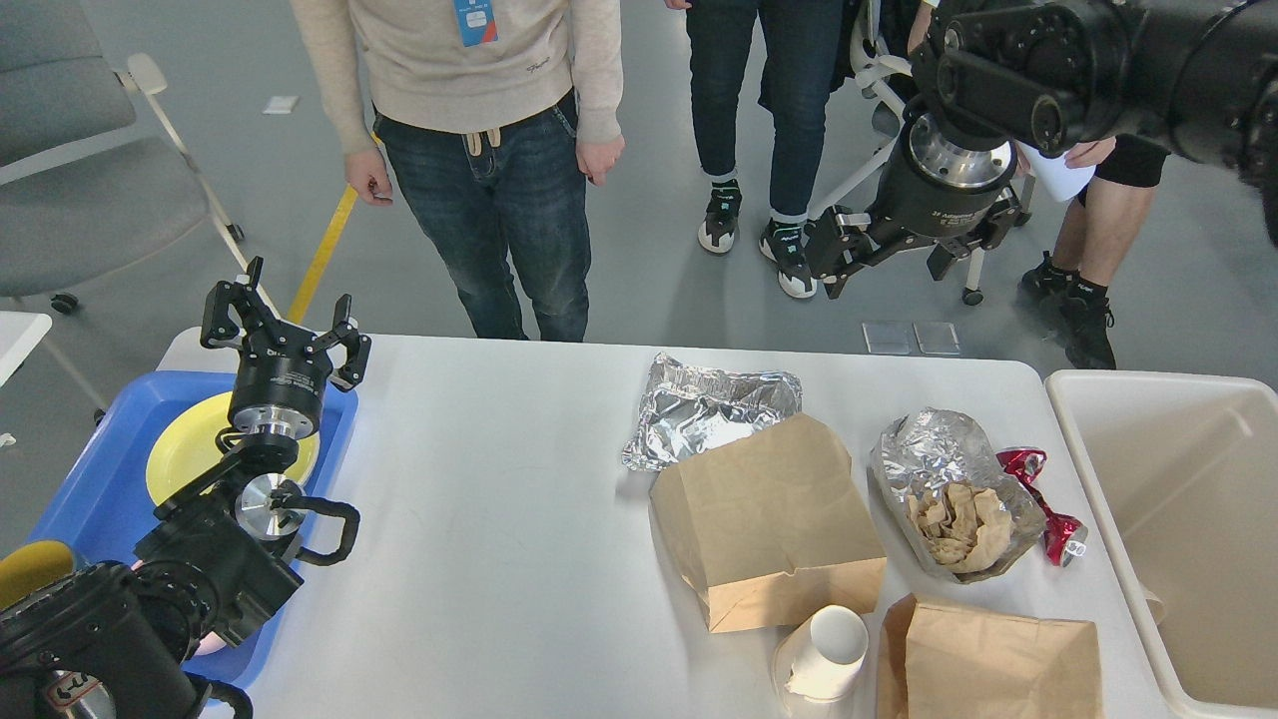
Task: Tidy desktop
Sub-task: 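Swing the right gripper high over the table toward the brown paper bag, then lower the right gripper onto the brown paper bag and grasp it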
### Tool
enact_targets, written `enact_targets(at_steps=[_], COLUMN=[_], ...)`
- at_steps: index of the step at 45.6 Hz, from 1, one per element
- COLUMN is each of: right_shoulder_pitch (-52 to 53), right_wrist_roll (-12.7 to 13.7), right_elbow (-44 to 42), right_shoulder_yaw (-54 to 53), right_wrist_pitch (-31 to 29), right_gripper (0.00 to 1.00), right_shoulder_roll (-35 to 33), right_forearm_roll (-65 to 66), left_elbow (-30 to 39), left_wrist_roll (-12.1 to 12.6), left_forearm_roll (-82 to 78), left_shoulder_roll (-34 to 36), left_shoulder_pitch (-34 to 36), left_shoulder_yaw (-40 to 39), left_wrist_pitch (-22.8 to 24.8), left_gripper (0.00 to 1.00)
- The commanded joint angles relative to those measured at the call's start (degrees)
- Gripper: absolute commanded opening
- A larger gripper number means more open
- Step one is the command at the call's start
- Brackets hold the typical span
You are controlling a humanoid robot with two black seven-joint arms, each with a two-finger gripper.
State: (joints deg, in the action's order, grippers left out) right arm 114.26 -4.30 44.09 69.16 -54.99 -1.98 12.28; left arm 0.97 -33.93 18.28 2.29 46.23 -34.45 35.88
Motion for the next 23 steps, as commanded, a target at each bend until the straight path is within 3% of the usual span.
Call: enact_targets(at_steps=[1,14,23], right_shoulder_pitch=[2.45,4.13,-7.38], right_wrist_roll=[0.00,0.09,0.17], right_elbow=[0.21,0.04,-1.63], right_shoulder_yaw=[0.01,-0.52,-1.22], right_wrist_pitch=[-0.01,-0.01,-0.01], right_gripper=[1.00,1.00,1.00], right_shoulder_roll=[0.22,-0.13,0.13], right_forearm_roll=[1.08,1.96,1.87], left_elbow=[0.00,0.00,0.00], left_wrist_roll=[0.00,0.00,0.00], left_forearm_roll=[0.00,0.00,0.00], left_shoulder_roll=[0.00,0.00,0.00], left_shoulder_pitch=[0.00,0.00,0.00], left_shoulder_yaw=[0.00,0.00,0.00], left_wrist_pitch=[-0.02,-0.02,-0.02], left_gripper=[0.97,0.97,0.97])
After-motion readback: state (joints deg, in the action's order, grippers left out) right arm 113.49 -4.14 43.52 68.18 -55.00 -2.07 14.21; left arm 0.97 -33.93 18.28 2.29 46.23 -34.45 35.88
